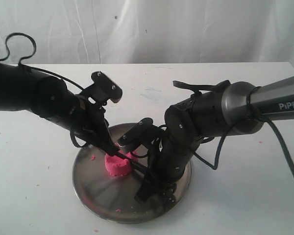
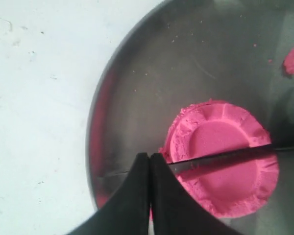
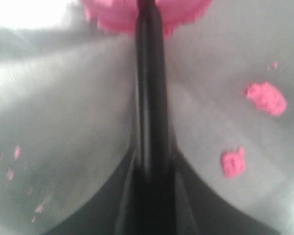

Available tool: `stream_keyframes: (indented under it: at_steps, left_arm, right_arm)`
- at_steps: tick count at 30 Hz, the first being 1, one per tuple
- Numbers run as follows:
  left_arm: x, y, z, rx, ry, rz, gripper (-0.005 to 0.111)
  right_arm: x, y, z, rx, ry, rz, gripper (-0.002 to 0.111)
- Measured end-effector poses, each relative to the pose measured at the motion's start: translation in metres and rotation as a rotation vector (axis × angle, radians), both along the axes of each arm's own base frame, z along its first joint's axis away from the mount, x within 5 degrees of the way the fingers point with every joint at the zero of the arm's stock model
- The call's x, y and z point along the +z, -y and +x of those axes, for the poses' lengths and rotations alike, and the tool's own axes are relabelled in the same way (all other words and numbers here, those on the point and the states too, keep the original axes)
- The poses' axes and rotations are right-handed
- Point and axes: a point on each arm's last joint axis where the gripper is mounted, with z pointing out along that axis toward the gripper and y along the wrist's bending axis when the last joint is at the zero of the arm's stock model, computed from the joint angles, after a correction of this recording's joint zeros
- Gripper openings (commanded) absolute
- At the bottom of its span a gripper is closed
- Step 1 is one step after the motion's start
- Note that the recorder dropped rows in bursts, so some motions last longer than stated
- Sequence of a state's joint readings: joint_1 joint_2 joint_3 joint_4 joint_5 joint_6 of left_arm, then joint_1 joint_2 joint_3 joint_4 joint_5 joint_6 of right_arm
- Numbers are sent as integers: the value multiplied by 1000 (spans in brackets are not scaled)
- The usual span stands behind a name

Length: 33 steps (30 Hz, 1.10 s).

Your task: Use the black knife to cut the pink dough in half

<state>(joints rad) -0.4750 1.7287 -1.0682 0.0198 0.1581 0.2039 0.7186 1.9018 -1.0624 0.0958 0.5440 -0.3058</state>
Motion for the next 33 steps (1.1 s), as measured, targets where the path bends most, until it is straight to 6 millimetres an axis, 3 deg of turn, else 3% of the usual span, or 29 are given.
stream_keyframes:
  at_steps: [8,14,18,25,33]
  left_arm:
    - [45,-9,-18,-6,61,-31,0]
    - [61,-15,-30,-4,34,-25,0]
    - [60,-16,-34,2,-4,-13,0]
    - [58,-17,-35,1,-7,-10,0]
    - [24,-16,-31,-12,59,-19,0]
  right_arm:
    - [3,0,0,2,11,7,0]
    - [27,3,-2,14,59,31,0]
    - [41,6,-6,18,62,35,0]
    - [35,11,-11,19,36,13,0]
    - [32,12,-12,16,52,25,0]
